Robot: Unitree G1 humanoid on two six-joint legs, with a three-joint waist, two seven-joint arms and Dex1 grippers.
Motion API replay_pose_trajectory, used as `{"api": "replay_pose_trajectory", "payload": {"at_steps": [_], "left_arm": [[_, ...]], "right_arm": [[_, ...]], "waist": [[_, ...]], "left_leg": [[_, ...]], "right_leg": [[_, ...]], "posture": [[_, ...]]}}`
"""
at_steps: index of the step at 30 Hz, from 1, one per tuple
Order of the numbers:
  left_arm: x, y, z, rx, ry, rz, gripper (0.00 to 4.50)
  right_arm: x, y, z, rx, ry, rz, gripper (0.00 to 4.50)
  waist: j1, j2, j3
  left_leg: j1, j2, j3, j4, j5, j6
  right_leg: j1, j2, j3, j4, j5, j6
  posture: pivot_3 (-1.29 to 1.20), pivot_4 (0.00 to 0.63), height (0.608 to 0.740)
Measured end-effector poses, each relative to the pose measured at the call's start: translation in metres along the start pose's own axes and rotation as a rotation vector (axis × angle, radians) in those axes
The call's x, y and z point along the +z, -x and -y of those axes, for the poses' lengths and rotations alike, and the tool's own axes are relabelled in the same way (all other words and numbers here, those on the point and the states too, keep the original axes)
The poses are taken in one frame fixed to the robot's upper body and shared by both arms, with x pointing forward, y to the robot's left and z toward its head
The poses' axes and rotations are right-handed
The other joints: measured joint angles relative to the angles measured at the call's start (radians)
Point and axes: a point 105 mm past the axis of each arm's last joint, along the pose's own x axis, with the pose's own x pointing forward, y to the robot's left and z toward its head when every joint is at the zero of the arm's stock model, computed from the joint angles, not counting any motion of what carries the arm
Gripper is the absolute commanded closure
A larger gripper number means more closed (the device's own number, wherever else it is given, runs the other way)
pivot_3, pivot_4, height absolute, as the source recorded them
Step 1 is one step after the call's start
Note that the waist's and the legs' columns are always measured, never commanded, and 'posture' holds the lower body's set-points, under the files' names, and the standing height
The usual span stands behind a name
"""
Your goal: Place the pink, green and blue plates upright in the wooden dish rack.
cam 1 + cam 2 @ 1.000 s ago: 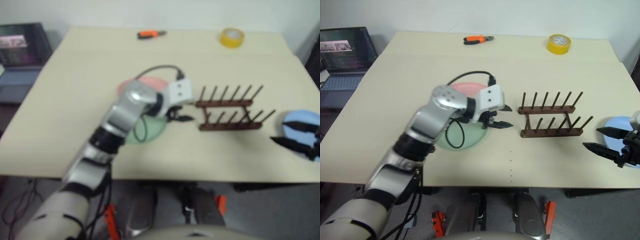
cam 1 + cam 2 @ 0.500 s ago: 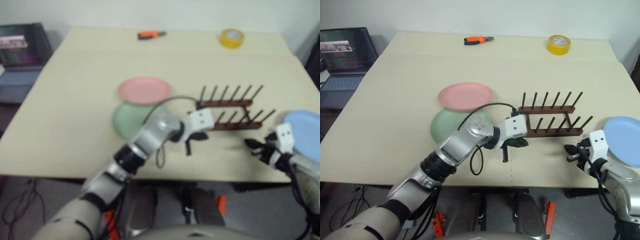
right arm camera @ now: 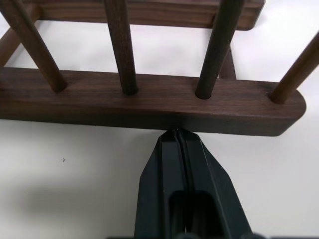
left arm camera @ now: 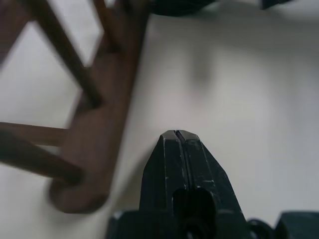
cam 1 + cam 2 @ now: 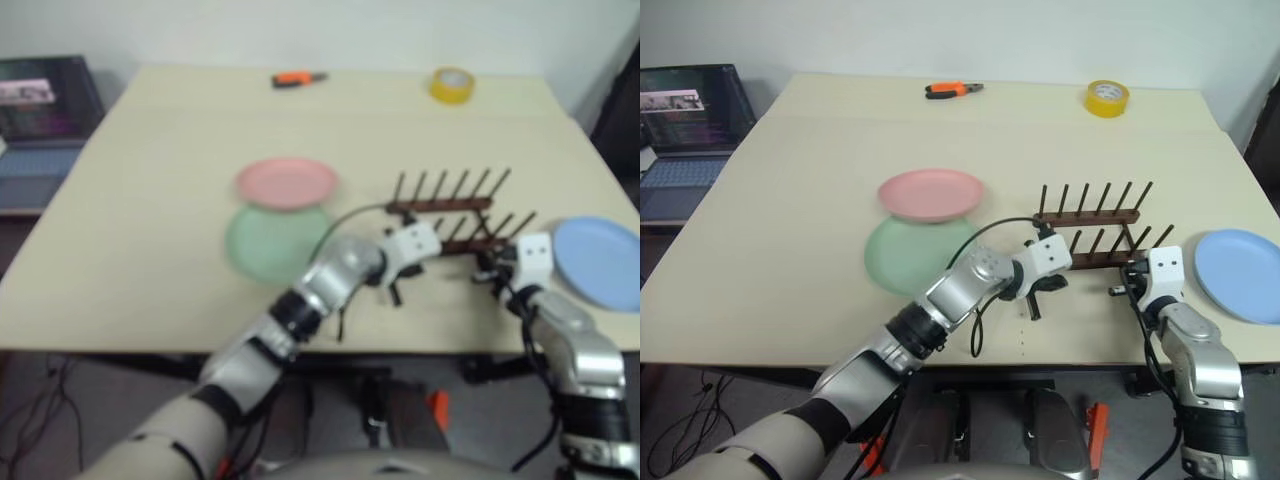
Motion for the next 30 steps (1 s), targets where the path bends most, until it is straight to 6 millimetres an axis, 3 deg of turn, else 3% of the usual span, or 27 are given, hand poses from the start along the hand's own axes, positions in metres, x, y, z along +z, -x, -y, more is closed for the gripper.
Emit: {"api": "replay_pose_trajectory", "payload": {"at_steps": [1, 8, 9, 10, 11, 12, 13, 16, 19, 30], "left_arm": [[-0.001, -0.001, -0.007, 0.028, -0.003, -0.003, 4.50], [-0.001, -0.006, -0.027, 0.113, 0.023, 0.008, 4.50], [0.000, -0.007, -0.030, 0.126, 0.020, 0.006, 4.50], [0.003, -0.007, -0.033, 0.137, 0.015, 0.008, 4.50], [0.005, -0.007, -0.038, 0.151, 0.010, 0.005, 4.50], [0.005, -0.007, -0.041, 0.164, 0.011, 0.006, 4.50], [0.005, -0.005, -0.044, 0.173, 0.021, 0.016, 4.50], [0.005, -0.008, -0.046, 0.186, 0.021, 0.012, 4.50], [0.010, -0.011, -0.048, 0.199, 0.026, 0.021, 4.50], [0.017, -0.005, -0.072, 0.307, 0.045, 0.052, 4.50]], "right_arm": [[0.000, -0.003, -0.001, -0.005, -0.003, 0.007, 4.48], [0.006, -0.018, 0.002, -0.061, 0.013, 0.040, 4.48], [0.007, -0.020, 0.002, -0.071, 0.016, 0.044, 4.48], [0.010, -0.023, 0.002, -0.077, 0.017, 0.055, 4.48], [0.012, -0.025, 0.002, -0.082, 0.017, 0.065, 4.48], [0.014, -0.026, 0.003, -0.093, 0.021, 0.074, 4.48], [0.020, -0.029, 0.003, -0.098, 0.027, 0.090, 4.48], [0.022, -0.035, 0.003, -0.100, 0.043, 0.097, 4.48], [0.027, -0.041, 0.001, -0.099, 0.050, 0.114, 4.48], [0.058, -0.059, -0.010, -0.087, 0.082, 0.228, 4.48]], "waist": [[-0.003, 0.002, -0.002], [-0.006, 0.008, -0.005], [-0.010, 0.014, -0.008], [-0.014, 0.031, -0.017], [-0.007, 0.029, -0.019], [-0.005, 0.009, -0.023], [0.001, -0.007, -0.019], [0.003, -0.009, -0.016], [-0.003, -0.006, -0.017], [0.000, -0.008, -0.015]], "left_leg": [[-0.002, 0.003, 0.000, 0.000, 0.000, 0.000], [-0.014, 0.015, 0.006, -0.001, 0.002, 0.005], [-0.020, 0.022, 0.006, -0.002, 0.002, 0.005], [-0.042, 0.040, 0.001, -0.006, 0.004, 0.008], [-0.048, 0.041, 0.010, -0.009, 0.008, 0.014], [-0.043, 0.031, 0.032, -0.007, 0.010, 0.016], [-0.033, 0.010, 0.041, -0.007, 0.011, 0.015], [-0.013, -0.011, 0.031, -0.028, 0.022, 0.002], [-0.013, -0.011, 0.026, -0.034, 0.042, 0.003], [-0.020, -0.012, 0.028, -0.035, 0.039, 0.008]], "right_leg": [[0.001, 0.000, -0.002, -0.009, 0.005, 0.008], [-0.001, 0.000, -0.018, -0.037, 0.022, 0.016], [0.000, 0.008, -0.020, -0.056, 0.037, 0.016], [0.002, 0.021, -0.020, -0.082, 0.062, 0.020], [-0.009, 0.007, -0.017, -0.020, 0.052, 0.026], [-0.009, -0.020, 0.007, 0.058, 0.010, 0.038], [-0.006, -0.030, 0.040, 0.072, -0.048, 0.033], [0.002, -0.033, 0.037, 0.074, -0.054, 0.023], [0.002, -0.028, 0.037, 0.074, -0.052, 0.027], [0.001, -0.021, 0.042, 0.054, -0.048, 0.040]], "posture": [[0.00, 0.150, 0.740], [0.00, 0.150, 0.740], [0.00, 0.150, 0.740], [0.00, 0.150, 0.740], [0.00, 0.150, 0.740], [0.00, 0.150, 0.740], [0.00, 0.150, 0.740], [0.00, 0.150, 0.740], [0.00, 0.150, 0.740], [0.00, 0.150, 0.740]]}}
